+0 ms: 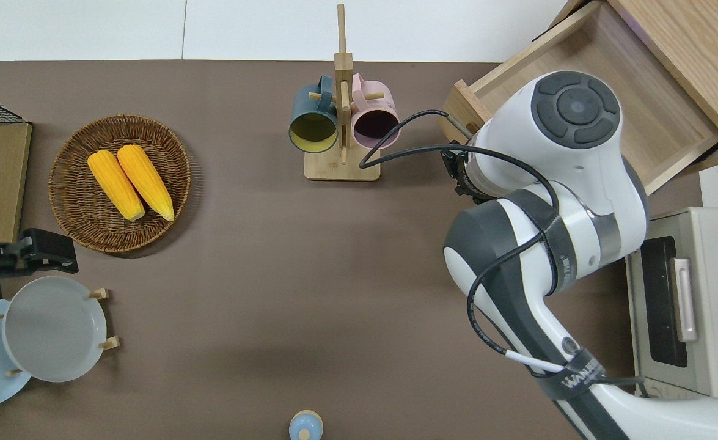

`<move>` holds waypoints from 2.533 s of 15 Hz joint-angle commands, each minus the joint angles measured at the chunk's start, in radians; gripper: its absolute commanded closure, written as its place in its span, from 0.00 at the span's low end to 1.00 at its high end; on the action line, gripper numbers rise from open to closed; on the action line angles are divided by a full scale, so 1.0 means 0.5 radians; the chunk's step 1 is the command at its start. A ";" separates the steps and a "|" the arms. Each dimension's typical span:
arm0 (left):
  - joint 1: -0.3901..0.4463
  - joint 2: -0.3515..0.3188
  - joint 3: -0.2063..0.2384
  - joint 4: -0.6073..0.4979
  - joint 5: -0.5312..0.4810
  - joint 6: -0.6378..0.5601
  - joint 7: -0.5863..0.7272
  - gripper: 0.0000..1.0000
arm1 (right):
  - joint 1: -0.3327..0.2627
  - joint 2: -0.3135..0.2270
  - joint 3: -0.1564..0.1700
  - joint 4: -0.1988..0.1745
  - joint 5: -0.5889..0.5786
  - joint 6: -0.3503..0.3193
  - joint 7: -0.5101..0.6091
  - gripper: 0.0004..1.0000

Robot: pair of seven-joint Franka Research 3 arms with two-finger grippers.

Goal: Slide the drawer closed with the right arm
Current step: 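Push the drawer front away from the robot with the right gripper, then press the drawer fully shut with the right gripper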

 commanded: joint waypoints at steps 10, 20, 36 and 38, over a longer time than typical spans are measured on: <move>-0.008 -0.017 0.012 0.001 -0.010 -0.004 0.019 0.01 | -0.178 0.125 -0.049 0.181 0.022 -0.026 -0.268 1.00; -0.008 -0.017 0.012 0.001 -0.010 -0.004 0.019 0.01 | -0.313 0.187 -0.119 0.199 -0.009 0.121 -0.372 1.00; -0.008 -0.017 0.012 0.001 -0.010 -0.004 0.019 0.01 | -0.592 0.417 -0.138 0.398 -0.233 0.419 -0.516 1.00; -0.008 -0.017 0.012 0.001 -0.010 -0.004 0.019 0.01 | -0.617 0.447 -0.138 0.451 -0.239 0.422 -0.519 1.00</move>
